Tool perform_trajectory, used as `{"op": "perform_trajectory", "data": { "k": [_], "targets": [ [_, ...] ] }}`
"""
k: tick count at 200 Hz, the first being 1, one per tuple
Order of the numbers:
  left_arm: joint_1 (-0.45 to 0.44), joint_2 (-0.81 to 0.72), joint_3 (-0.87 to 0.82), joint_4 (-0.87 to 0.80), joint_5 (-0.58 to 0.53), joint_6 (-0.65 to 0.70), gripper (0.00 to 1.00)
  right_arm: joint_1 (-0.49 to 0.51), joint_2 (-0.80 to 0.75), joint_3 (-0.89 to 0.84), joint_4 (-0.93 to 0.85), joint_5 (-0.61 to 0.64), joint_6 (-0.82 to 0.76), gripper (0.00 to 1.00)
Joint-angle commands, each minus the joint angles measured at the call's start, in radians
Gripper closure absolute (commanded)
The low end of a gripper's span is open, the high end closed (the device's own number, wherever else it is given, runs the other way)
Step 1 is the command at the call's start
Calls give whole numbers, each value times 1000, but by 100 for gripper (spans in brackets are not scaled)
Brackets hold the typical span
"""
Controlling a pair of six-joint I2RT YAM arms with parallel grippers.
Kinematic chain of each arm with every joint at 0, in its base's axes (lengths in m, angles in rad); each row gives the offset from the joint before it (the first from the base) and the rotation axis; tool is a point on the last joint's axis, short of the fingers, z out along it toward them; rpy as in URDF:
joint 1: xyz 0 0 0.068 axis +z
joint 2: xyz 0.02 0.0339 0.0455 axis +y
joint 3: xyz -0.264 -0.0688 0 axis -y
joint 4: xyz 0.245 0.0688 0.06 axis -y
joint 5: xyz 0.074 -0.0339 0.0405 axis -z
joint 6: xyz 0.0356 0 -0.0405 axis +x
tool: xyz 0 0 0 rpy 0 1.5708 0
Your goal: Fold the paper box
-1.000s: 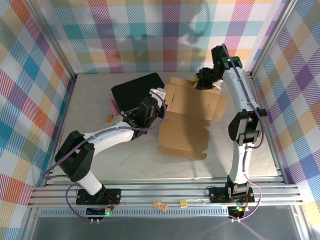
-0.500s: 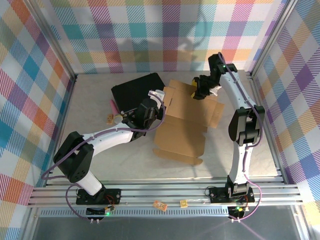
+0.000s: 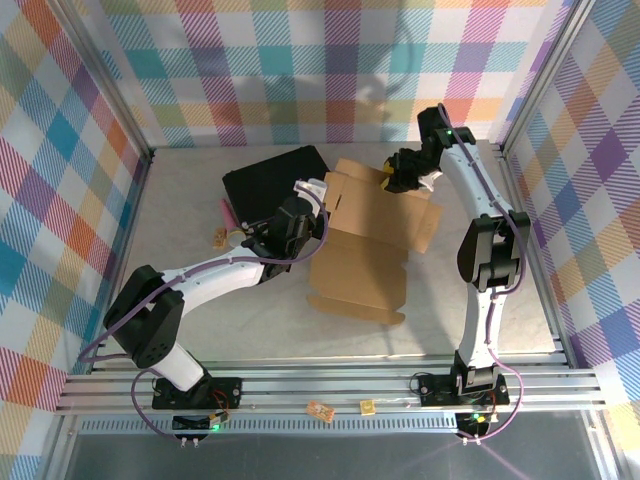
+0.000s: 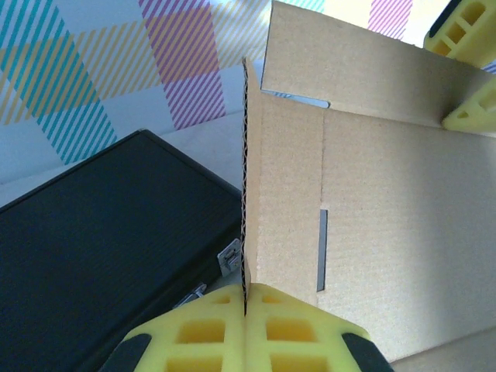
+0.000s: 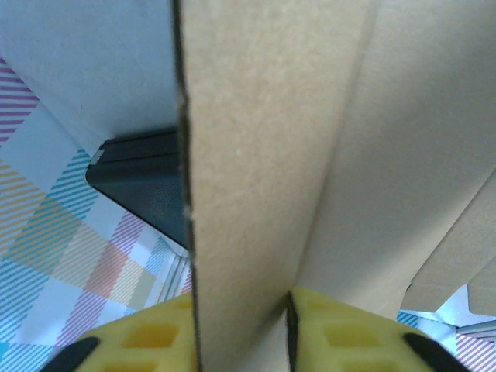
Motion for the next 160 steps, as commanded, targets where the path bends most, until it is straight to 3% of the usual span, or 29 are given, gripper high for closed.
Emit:
{"op": "perform_trajectory", "data": {
  "k": [1, 31, 41, 61, 87, 101, 120, 160],
  "targets": [
    [-5, -36, -7, 39, -22, -19, 100, 5, -31, -1, -27, 3, 4, 81],
    [-3, -50, -6, 1, -48, -60, 100, 23, -37, -3, -25, 17, -29, 97],
    [0, -63, 5, -50, -56, -94, 87, 36, -44, -11, -10, 32, -50, 100],
    [36, -115, 43, -228, -36, -245, 48, 71, -73, -69, 76, 64, -86, 100],
    [109, -215, 124, -521, 28, -500, 30, 123, -161, -245, 286, 151, -79, 100],
    [163, -270, 169, -671, 113, -657, 29, 141, -201, -344, 416, 184, -61, 100],
    [227, -311, 257, -819, 244, -893, 30, 154, -217, -394, 458, 196, -54, 100],
    [242, -185, 510, -902, 415, -1260, 42, 177, -229, -367, 417, 204, -46, 100]
  ]
}}
